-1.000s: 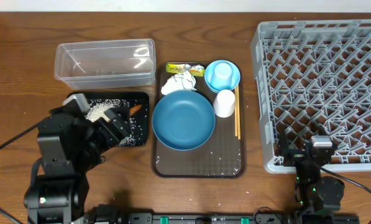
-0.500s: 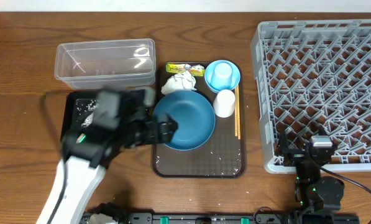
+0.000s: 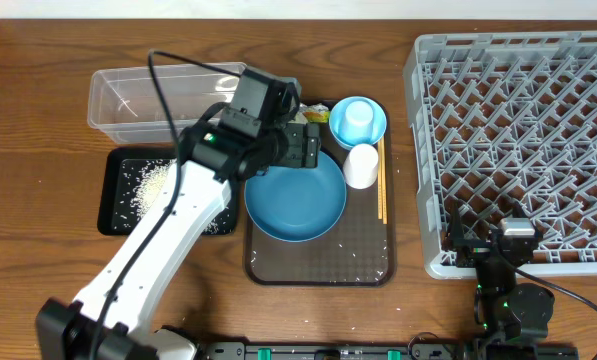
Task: Sort waste into correct bins and load items into the dishwasher rack
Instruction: 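Reach the left gripper to the tissue and Pandan wrapper at tray top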
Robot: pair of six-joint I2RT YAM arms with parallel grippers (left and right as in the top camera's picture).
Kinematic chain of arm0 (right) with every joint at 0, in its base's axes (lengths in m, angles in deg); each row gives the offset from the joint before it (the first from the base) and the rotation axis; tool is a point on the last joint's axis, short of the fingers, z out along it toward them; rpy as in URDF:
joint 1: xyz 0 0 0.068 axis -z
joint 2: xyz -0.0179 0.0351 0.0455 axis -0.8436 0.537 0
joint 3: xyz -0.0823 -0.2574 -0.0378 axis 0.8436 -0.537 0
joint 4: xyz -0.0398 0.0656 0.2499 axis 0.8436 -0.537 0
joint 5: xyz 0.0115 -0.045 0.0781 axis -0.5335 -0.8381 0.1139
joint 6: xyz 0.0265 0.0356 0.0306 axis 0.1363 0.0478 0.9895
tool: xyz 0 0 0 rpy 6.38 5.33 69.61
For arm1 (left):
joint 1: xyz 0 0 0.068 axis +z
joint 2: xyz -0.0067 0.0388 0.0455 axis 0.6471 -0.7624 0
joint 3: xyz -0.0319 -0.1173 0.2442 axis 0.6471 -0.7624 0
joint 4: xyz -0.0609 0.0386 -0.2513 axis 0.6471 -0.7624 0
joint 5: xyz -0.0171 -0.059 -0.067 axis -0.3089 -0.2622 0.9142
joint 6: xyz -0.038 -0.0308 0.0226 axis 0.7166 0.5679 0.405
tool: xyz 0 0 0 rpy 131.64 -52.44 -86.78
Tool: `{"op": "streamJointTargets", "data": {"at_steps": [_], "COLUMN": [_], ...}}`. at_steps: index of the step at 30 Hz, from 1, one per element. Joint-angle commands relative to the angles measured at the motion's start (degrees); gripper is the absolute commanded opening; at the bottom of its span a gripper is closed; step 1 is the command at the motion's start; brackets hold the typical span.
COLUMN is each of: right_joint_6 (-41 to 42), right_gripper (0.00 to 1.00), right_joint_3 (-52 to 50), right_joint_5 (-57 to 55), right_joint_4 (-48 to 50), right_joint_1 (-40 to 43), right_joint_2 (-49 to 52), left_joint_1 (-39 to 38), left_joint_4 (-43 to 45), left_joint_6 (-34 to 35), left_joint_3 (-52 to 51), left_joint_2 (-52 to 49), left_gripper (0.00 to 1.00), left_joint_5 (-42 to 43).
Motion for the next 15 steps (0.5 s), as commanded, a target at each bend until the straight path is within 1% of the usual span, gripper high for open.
{"op": "streamJointTargets", "data": {"at_steps": [1,3,7,8,11,15], "right_joint_6": [1.01,1.01,1.01,1.01,1.01,1.01], "right_gripper": [0.99,0.99,0.99,0.99,0.99,0.99], "right_joint_3": [-0.17,-0.17,-0.17,-0.17,-0.17,-0.17], "right_joint_5": [-0.37,-0.37,-0.37,-0.37,-0.37,-0.37], "right_joint_4": [-0.09,-0.09,-0.09,-0.09,-0.09,-0.09], "right_joint_1": [0.0,0.0,0.0,0.0,0.0,0.0], "right_joint_2": [-0.31,-0.31,-0.31,-0.31,-0.31,-0.31], "left_joint_1": [-0.07,-0.07,0.11,0.09,0.13,0.83], "left_joint_4": [0.33,-0.85,-3.76,-3.93,-3.5,-1.03], "left_joint_6": [-5.42,-8.09,-8.46,-9.53,-11.82,-11.74], "left_joint_3": [2.01,4.44,12.48,14.23,17.22,18.47], "left_joint_2": [-5.09,-9.01,-16.81,-18.49,-22.29,-25.77], "left_gripper": [0.85,0.85,0.86,0.86,0.86,0.86], "left_joint_5": [-6.21,-7.23,-8.68,-8.68,-10.21,-13.57]}}
